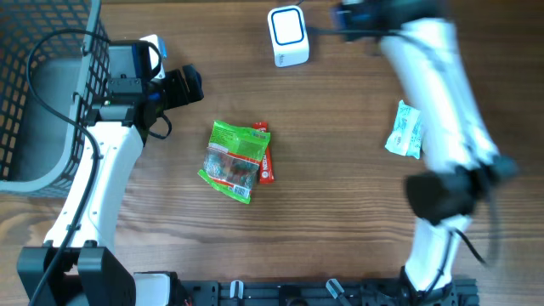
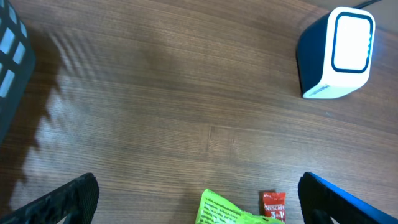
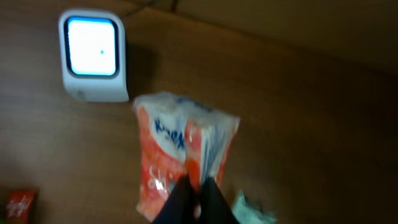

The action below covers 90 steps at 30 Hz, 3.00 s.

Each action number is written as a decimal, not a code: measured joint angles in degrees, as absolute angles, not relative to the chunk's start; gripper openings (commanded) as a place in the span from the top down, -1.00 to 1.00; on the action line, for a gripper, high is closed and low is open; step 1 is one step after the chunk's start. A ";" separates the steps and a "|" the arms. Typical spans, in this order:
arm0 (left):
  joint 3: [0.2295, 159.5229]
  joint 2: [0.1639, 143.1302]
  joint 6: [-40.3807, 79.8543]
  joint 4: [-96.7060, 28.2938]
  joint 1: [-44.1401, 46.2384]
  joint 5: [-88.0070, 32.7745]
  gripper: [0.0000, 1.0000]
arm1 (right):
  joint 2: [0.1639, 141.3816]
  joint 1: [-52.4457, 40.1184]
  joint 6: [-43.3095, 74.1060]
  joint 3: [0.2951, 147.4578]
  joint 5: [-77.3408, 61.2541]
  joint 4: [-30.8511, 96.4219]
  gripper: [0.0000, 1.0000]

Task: Scan the item barcode

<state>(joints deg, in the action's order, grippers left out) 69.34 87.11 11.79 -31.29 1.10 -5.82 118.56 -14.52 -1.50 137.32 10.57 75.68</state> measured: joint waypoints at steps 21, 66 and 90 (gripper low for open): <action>69.34 87.11 11.79 -31.31 1.10 -5.85 -1.00 | 117.23 -1.89 0.69 89.36 -14.26 53.45 0.58; 69.34 87.11 11.79 -31.29 1.10 -5.85 -1.00 | 112.40 -51.90 44.84 66.43 -12.08 10.17 0.91; 69.34 87.11 11.79 -31.31 1.10 -5.82 -1.00 | 110.59 -40.97 22.55 70.94 -8.21 33.19 0.35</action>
<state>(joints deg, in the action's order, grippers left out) 69.34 87.11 11.79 -31.31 1.10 -5.82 110.59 -40.97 22.55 70.94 -8.21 33.19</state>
